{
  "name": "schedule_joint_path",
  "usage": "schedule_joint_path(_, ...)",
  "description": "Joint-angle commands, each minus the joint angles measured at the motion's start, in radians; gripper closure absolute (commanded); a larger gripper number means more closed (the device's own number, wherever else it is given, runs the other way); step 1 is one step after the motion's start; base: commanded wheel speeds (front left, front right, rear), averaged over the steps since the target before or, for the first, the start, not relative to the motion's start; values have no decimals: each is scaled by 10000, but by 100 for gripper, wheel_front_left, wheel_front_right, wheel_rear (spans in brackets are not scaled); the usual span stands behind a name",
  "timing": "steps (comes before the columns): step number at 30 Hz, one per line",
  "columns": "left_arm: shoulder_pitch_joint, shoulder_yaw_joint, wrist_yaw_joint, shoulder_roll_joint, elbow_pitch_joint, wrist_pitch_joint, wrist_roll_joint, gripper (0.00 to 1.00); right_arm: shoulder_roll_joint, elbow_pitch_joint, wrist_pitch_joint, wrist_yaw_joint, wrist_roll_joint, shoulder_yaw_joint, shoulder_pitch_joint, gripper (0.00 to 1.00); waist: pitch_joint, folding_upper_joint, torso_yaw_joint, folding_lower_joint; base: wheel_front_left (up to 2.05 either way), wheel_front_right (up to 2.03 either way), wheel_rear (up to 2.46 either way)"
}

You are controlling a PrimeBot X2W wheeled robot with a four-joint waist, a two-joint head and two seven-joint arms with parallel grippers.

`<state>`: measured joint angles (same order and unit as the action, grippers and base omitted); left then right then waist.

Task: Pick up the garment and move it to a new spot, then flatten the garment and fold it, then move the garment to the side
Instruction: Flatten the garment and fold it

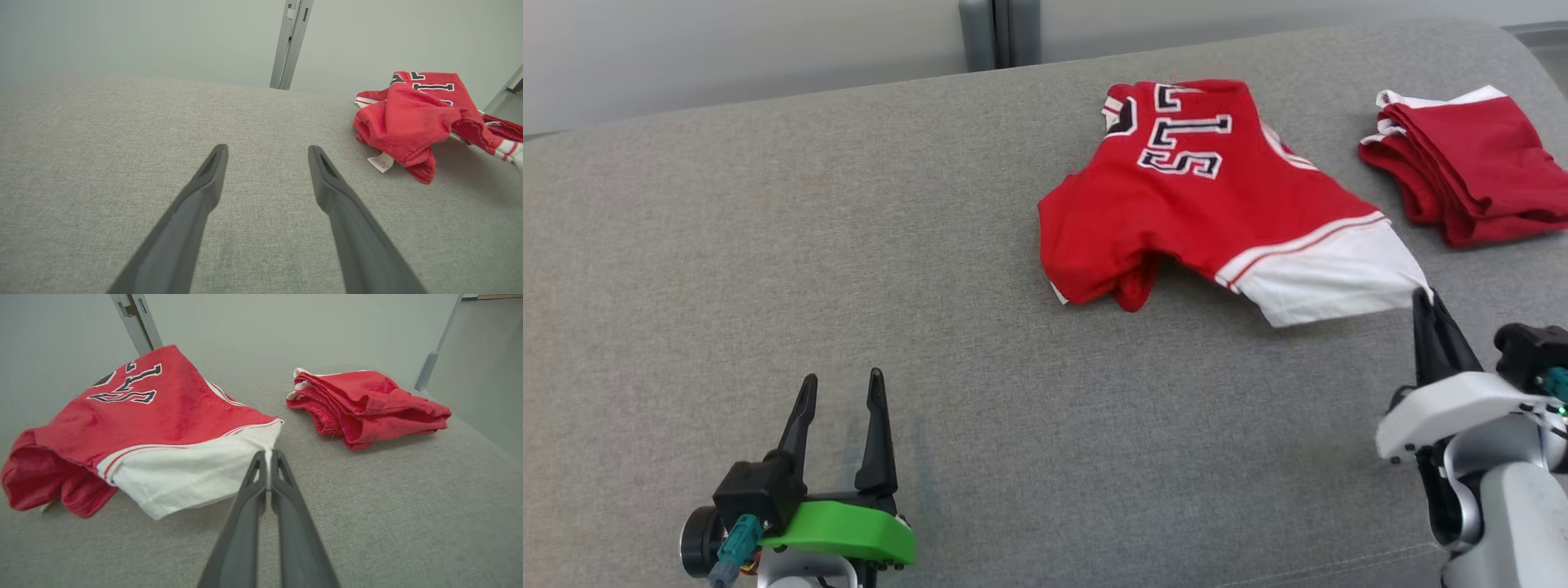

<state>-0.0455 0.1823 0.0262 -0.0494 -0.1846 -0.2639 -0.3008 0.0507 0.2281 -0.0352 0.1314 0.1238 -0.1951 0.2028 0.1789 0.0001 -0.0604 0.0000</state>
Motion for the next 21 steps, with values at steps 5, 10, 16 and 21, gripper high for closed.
schedule_joint_path(5, 24, -34, -75, -23, -42, -3, 122, 0, 6, -637, 634, -16, 241, -618, -1015, 100, 73, -1, -218, 0, 0, 0, 0)
schedule_joint_path(10, 74, -20, -130, -23, -133, -3, 165, 0, 6, -46, 573, -16, 297, -987, -1305, 100, -25, -1, -254, 0, 0, 0, 0)
schedule_joint_path(16, 183, 11, -153, -23, -203, -3, 186, 0, 10, 642, 78, -16, 99, -1096, -1173, 0, -205, -1, -317, 0, 0, 0, 0)
schedule_joint_path(21, 202, 24, -146, -23, -228, -3, 163, 0, 8, 606, -512, -16, -85, -1103, -954, 0, -398, -1, -446, 0, 0, 0, 0)
